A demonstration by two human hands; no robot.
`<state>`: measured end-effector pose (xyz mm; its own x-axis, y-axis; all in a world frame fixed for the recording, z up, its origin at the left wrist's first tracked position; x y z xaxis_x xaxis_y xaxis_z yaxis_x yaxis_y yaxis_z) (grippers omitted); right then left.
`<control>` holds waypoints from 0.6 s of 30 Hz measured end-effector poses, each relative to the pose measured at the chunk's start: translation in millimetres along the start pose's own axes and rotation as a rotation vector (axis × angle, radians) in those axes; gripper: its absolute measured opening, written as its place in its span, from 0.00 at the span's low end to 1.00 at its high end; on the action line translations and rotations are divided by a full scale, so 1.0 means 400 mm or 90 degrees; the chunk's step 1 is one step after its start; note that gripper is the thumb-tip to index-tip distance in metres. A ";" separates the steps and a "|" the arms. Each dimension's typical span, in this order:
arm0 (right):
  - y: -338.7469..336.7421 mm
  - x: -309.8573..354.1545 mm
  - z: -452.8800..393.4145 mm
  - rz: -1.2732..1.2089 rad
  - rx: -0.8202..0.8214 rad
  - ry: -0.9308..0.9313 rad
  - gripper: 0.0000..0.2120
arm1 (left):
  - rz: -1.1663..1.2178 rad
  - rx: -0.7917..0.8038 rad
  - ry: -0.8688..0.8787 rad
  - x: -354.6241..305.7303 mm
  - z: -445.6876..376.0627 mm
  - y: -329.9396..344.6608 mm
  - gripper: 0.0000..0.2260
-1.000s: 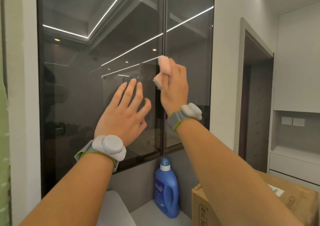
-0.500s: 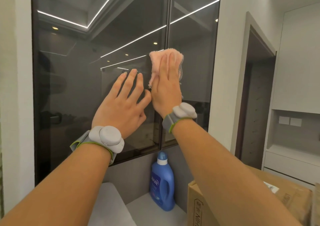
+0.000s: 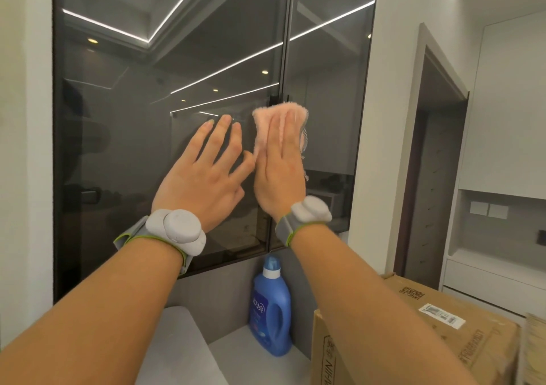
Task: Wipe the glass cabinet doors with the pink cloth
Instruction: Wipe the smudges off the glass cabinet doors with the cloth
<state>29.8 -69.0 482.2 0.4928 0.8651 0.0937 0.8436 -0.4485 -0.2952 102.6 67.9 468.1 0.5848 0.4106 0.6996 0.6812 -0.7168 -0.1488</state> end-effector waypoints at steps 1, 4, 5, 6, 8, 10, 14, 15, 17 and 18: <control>-0.012 0.009 -0.030 -0.021 -0.004 -0.005 0.29 | -0.006 0.004 0.002 -0.002 -0.001 0.000 0.20; -0.051 0.017 -0.109 -0.100 -0.007 0.059 0.29 | -0.016 0.000 0.007 0.000 0.000 0.006 0.20; -0.056 0.016 -0.119 -0.117 -0.004 0.067 0.29 | -0.014 -0.004 0.008 0.002 0.001 0.007 0.20; -0.053 0.015 -0.119 -0.124 -0.004 0.067 0.30 | -0.012 -0.010 0.008 0.002 0.003 0.007 0.20; -0.034 0.005 -0.097 -0.091 0.000 0.057 0.30 | -0.005 -0.017 0.007 0.003 0.002 0.006 0.20; -0.013 0.001 -0.053 -0.072 -0.011 0.033 0.30 | -0.004 -0.011 0.005 0.002 0.002 0.006 0.21; 0.000 -0.004 0.049 -0.151 -0.016 0.047 0.32 | -0.003 -0.008 0.009 -0.001 0.002 0.004 0.21; 0.004 -0.008 0.074 -0.153 -0.018 0.048 0.31 | 0.000 -0.008 0.010 -0.001 0.002 0.003 0.21; 0.018 -0.010 0.125 -0.148 0.002 0.040 0.30 | 0.002 -0.005 0.008 -0.001 0.002 0.001 0.21; 0.022 -0.008 0.147 -0.147 0.018 0.045 0.31 | 0.003 -0.003 0.006 0.000 0.003 0.000 0.21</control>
<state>23.2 -62.6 423.2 0.3026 0.9256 0.2275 0.9297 -0.2340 -0.2843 103.2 68.4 467.3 0.5832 0.4020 0.7059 0.6770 -0.7208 -0.1489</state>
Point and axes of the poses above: each hand's wrist, its own z-axis away from the middle knuckle, its own y-axis out of the palm, x = y × z, the point moved 3 cm from there along -z, towards the middle knuckle, and after that the axes turned 11 degrees about y, right-handed, at the moved point
